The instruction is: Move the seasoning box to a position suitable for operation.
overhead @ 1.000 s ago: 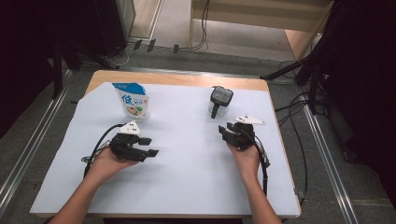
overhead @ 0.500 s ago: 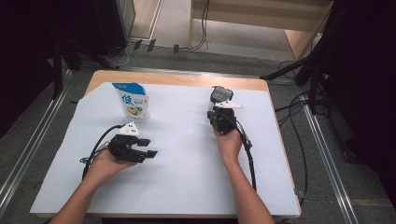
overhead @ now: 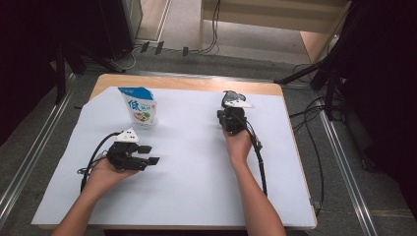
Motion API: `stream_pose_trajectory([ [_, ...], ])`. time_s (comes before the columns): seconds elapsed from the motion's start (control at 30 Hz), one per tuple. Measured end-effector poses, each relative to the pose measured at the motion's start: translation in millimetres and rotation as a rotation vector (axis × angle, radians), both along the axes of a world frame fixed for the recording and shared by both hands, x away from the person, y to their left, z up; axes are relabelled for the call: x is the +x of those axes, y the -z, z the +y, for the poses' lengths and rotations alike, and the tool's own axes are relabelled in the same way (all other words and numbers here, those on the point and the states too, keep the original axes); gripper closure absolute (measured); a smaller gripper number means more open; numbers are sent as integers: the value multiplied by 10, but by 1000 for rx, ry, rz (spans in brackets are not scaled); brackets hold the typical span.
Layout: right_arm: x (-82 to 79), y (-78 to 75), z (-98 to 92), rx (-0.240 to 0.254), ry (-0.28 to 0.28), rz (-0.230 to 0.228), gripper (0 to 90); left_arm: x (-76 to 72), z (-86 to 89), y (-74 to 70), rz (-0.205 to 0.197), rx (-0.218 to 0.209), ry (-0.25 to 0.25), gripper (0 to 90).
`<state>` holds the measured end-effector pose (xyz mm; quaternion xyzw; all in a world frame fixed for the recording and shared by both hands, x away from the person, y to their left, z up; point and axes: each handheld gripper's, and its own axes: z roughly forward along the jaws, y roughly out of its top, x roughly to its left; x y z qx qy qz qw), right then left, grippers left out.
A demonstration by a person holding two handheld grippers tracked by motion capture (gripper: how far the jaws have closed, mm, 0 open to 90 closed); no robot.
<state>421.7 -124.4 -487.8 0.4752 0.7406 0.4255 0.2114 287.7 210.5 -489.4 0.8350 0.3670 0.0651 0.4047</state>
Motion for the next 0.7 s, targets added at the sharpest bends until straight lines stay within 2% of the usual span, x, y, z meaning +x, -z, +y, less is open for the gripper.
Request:
stream_pose_trajectory([
  [0.3, -33, -9, -59, -14, 1, 2, 900, 8, 3, 11, 5, -2, 1, 433],
  [0.47, -75, -17, -161, -14, 0, 9, 900, 28, -17, 19, 6, -6, 0, 433],
  [0.7, -139, -26, -289, -29, 7, 9, 900, 79, -54, 28, 22, 9, 6, 436],
])
